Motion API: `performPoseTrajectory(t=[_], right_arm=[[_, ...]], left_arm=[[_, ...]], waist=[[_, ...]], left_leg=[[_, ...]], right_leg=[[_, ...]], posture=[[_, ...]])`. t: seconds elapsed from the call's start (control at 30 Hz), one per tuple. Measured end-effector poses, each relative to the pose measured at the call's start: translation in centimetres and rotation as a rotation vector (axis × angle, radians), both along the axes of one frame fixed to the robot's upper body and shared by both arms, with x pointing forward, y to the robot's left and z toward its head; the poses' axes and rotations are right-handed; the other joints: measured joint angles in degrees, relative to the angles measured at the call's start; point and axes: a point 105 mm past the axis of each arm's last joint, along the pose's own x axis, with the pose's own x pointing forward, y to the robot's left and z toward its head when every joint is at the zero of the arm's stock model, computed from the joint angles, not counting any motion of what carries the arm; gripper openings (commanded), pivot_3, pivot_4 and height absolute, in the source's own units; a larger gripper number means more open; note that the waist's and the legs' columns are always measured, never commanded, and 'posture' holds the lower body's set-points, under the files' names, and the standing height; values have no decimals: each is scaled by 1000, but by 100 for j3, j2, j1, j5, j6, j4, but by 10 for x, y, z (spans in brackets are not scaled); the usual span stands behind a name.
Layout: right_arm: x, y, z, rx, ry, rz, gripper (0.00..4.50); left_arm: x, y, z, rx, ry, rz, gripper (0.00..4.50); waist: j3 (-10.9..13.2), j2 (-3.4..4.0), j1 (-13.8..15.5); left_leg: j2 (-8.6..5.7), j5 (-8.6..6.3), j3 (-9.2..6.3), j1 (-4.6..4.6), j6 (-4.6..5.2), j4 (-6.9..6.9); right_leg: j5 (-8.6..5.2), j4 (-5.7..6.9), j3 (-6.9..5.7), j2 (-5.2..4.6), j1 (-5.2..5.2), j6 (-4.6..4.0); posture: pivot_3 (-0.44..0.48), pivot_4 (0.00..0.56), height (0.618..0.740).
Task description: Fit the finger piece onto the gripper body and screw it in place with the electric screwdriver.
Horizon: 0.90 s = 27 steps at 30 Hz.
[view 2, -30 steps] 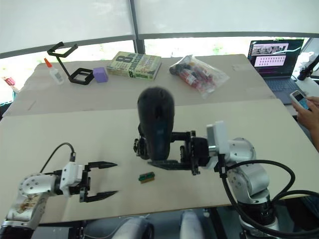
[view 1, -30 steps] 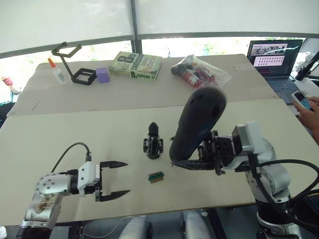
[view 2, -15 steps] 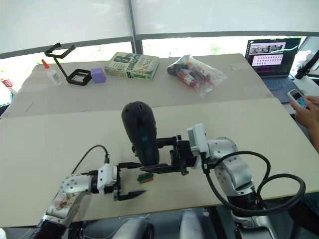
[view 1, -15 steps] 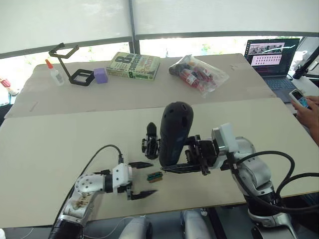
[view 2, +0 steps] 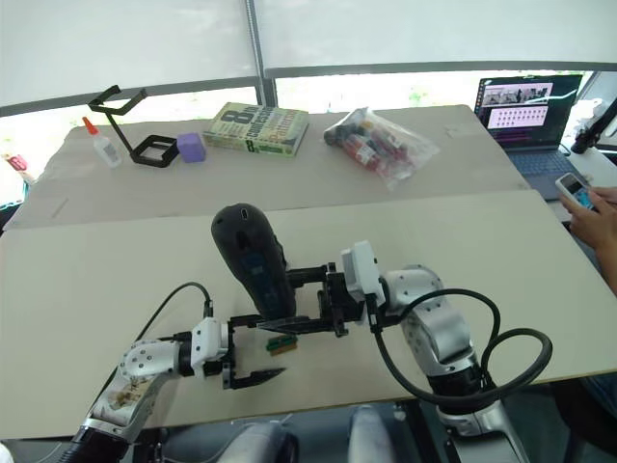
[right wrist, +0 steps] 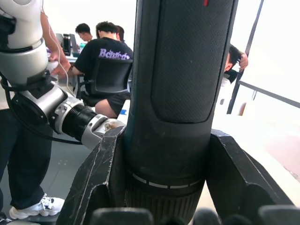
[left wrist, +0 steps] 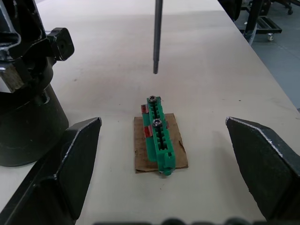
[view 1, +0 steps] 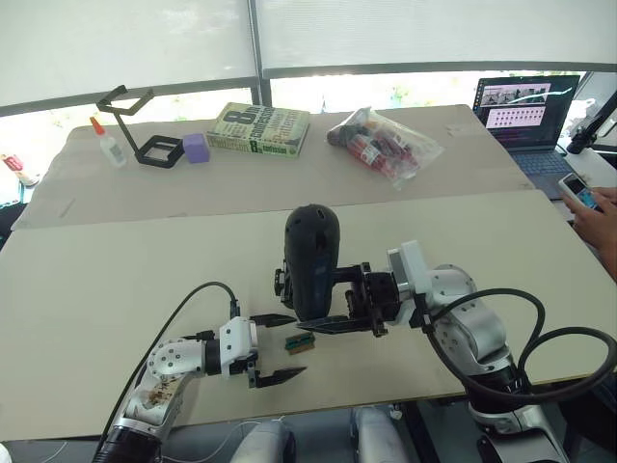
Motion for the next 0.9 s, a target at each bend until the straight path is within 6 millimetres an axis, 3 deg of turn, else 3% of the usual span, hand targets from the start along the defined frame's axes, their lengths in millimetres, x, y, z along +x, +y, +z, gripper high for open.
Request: performPoseTrajectory(t=[0.9], right_arm=[[2,6,-10,-20,12,-20,1976]], left_arm=[[-6,1,-4,11,19,7,4500]], waist=[[-1,3,-13]], left_leg=[[0,0,1,1,0,-5]], right_leg=[[0,-1,0,0,-1,0]], posture=[[0,150,740]])
